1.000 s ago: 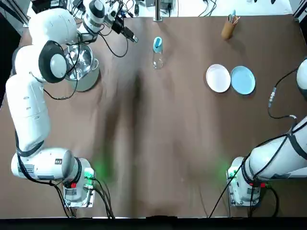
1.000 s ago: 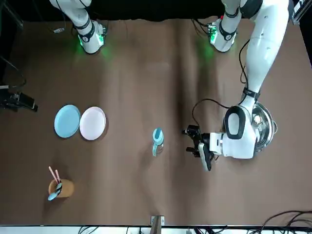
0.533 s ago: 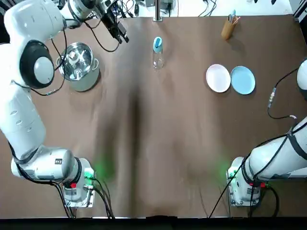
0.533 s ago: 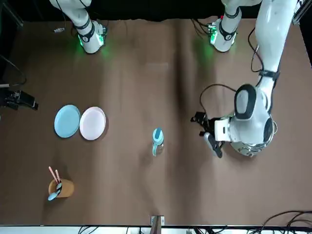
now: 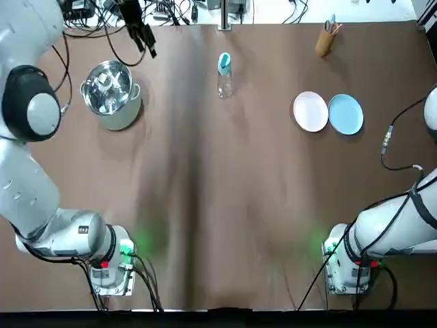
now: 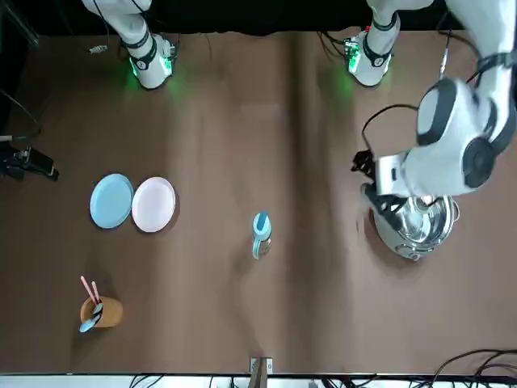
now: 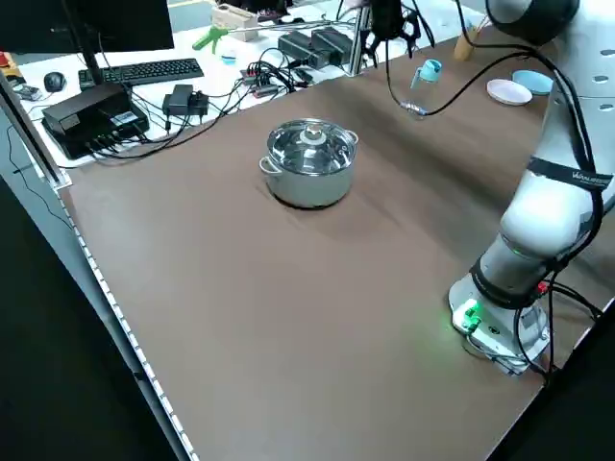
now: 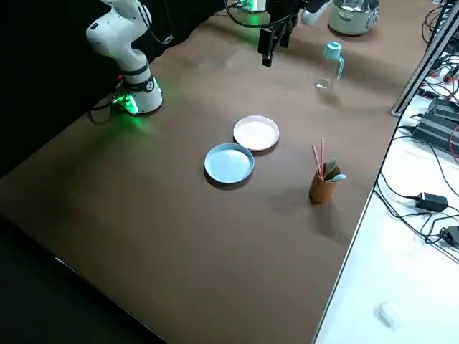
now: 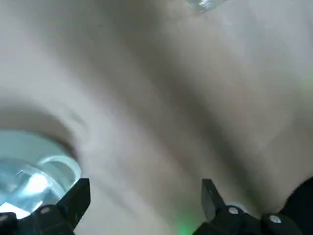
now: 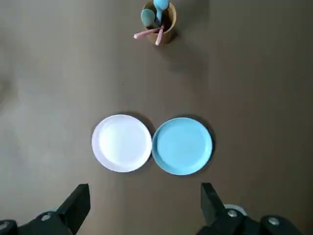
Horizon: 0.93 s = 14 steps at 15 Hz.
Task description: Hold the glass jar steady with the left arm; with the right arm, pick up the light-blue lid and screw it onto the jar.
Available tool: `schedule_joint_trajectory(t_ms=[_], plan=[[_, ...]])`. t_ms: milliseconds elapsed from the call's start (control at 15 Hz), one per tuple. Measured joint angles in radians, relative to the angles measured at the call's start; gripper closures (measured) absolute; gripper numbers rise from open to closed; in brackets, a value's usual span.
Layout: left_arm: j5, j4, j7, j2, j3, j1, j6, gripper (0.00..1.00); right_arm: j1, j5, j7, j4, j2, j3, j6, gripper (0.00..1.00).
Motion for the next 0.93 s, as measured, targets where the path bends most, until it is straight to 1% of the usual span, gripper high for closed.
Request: schedule_joint_trajectory(t_ms=[133,200,267,400,533,933], plan=[[0.145,0.06,-0.125,-0.044,-0.006,-0.002,-0.04,0.0,0.0,-0.003,-0.003,-0.001,-0.004,0.0,0.0,0.0],[0.198,0.103,-0.182,-0.059,-0.013,-0.005,-0.066,0.0,0.0,-0.003,-0.003,-0.001,-0.005,-0.001,0.0,0.0],[0.225,0.148,-0.214,-0.07,-0.02,-0.008,-0.083,0.0,-0.002,-0.002,-0.003,-0.001,-0.005,-0.003,0.0,0.0],[0.248,0.208,-0.243,-0.087,-0.039,-0.011,-0.098,0.0,-0.014,0.003,-0.003,-0.003,-0.005,-0.006,0.0,0.0],[0.256,0.24,-0.265,-0.099,-0.051,-0.021,-0.1,0.0,-0.027,0.008,-0.005,-0.003,-0.005,-0.008,0.001,0.0],[0.258,0.244,-0.335,-0.098,-0.05,-0.021,-0.101,0.0,-0.03,0.009,-0.006,-0.004,-0.005,-0.007,0.002,0.0]])
